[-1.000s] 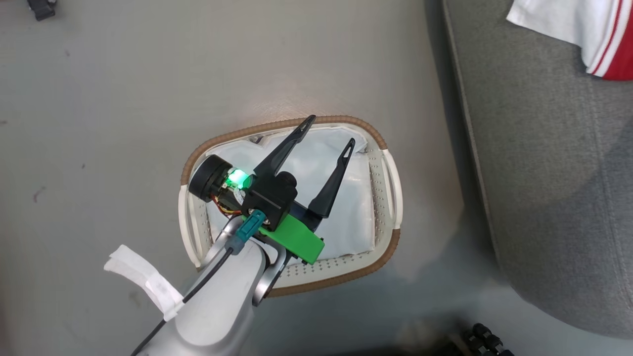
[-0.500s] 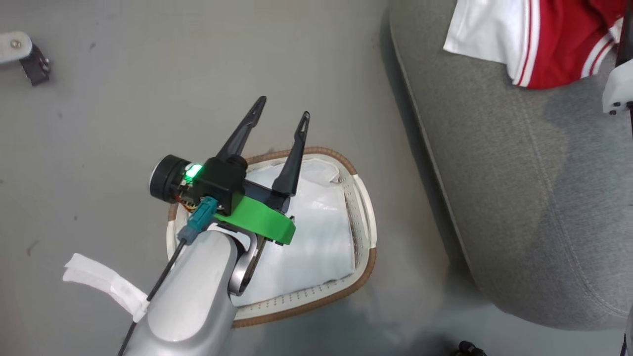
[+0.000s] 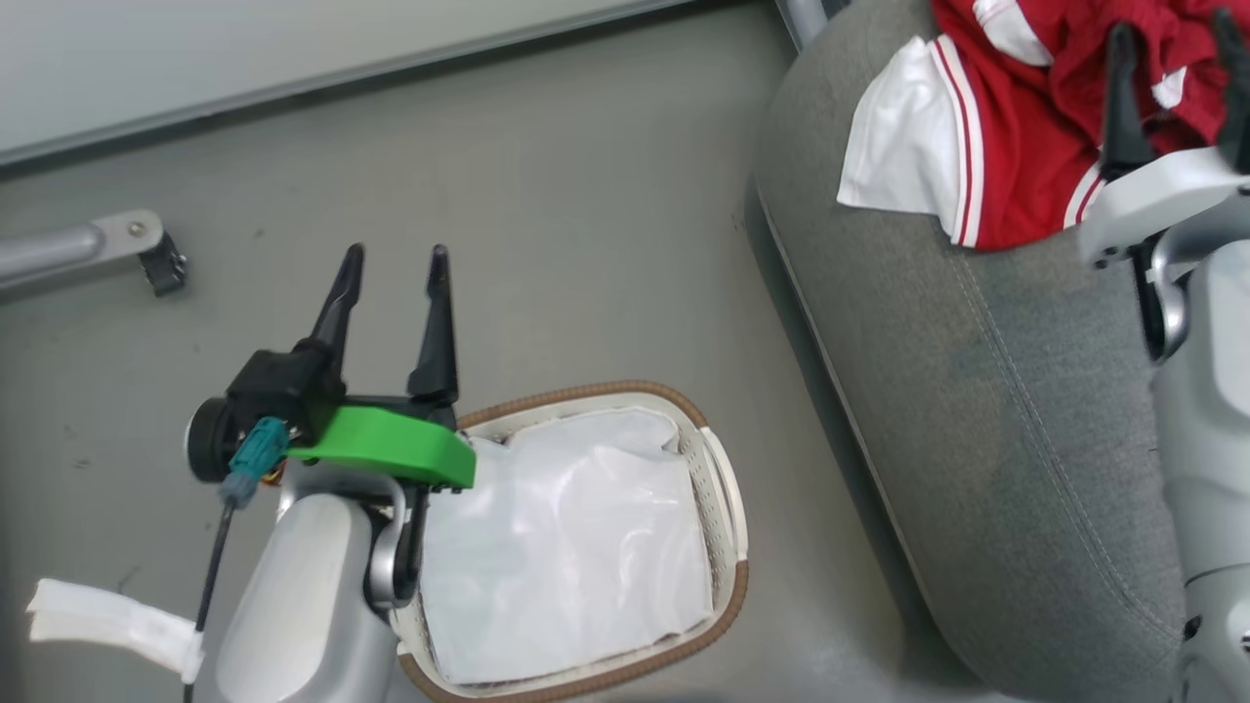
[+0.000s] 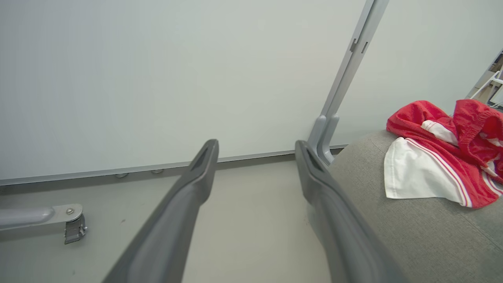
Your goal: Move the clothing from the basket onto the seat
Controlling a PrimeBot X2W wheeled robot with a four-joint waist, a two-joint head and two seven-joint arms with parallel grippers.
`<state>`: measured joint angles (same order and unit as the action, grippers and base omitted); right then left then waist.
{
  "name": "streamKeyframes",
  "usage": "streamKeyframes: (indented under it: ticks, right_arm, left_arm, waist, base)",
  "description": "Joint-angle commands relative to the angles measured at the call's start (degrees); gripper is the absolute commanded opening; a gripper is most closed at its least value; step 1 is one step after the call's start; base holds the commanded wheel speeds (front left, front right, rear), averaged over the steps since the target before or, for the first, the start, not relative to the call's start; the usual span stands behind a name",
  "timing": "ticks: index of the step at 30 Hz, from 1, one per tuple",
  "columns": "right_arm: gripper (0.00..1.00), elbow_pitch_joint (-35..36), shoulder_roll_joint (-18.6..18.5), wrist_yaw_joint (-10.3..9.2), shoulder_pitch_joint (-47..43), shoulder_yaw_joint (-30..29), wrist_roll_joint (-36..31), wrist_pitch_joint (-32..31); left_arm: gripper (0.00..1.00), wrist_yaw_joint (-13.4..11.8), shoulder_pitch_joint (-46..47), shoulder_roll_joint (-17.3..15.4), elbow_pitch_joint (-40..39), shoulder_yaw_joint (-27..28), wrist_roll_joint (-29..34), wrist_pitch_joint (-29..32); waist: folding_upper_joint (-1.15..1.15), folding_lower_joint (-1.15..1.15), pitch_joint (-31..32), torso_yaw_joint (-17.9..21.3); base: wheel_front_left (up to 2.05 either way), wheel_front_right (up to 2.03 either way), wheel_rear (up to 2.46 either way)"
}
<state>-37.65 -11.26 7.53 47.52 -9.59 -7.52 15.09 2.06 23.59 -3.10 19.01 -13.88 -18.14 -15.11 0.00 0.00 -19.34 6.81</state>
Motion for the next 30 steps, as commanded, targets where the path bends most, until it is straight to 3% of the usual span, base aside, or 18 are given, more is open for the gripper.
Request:
streamKeyframes:
  ticks: [1,14,30]
  right_arm:
    - [1.00,0.56,0.81,-0.08,-1.76,0.49,0.93,0.10]
    - [1.00,9.50,7.92,-0.08,-18.45,5.88,9.46,0.10]
    - [1.00,18.05,8.25,-0.09,-37.96,11.36,20.21,0.10]
  left_arm:
    - [1.00,-0.05,-1.80,-0.08,0.09,1.44,-0.35,-0.06]
    - [1.00,1.19,-14.38,0.19,-0.60,11.14,-0.90,-0.05]
    - [1.00,-0.03,-23.63,0.20,-3.22,7.06,-3.39,-0.06]
  waist:
    - [0.00,0.00,4.56,-2.55]
    - [0.00,0.00,12.50,-8.32]
    - [0.00,0.00,17.46,-10.33]
  base:
    - [0.00,0.00,0.00]
    - [0.00,0.00,0.00]
    - [0.00,0.00,0.00]
